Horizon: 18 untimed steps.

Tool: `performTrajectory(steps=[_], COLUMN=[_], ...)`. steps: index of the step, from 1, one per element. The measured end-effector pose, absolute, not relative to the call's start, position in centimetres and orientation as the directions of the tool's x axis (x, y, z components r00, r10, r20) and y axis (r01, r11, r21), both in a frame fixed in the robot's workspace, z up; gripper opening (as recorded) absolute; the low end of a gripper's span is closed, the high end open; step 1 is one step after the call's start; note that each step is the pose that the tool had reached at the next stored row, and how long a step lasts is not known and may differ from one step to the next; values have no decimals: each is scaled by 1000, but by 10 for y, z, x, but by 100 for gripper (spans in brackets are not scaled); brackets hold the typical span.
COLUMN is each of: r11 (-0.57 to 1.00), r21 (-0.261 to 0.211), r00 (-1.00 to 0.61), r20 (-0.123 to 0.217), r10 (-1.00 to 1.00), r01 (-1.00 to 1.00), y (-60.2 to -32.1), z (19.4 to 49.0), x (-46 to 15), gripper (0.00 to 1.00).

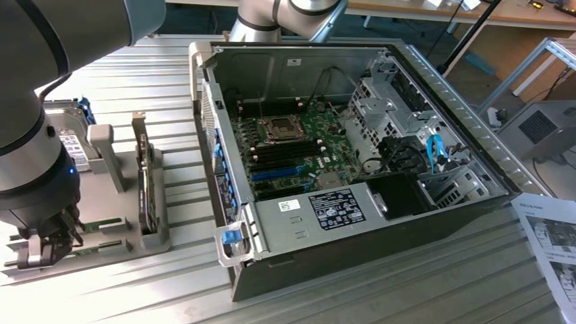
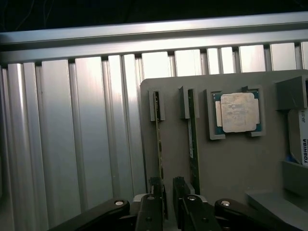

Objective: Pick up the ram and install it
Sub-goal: 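Pick up the ram and move it above insertion slot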

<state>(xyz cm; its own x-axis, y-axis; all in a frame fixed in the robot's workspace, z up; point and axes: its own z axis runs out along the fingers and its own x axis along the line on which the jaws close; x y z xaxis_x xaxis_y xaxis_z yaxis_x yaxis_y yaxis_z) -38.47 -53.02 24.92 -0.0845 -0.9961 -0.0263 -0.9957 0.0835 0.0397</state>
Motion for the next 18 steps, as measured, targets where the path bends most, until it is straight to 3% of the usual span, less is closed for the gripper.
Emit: performTrajectory(steps=[18], r11=[82], r21=[40], r00=[-83], r20=[-26], r10=[-996], r01=[-996], y=[-530], z=[242], x=[-385], gripper=[24])
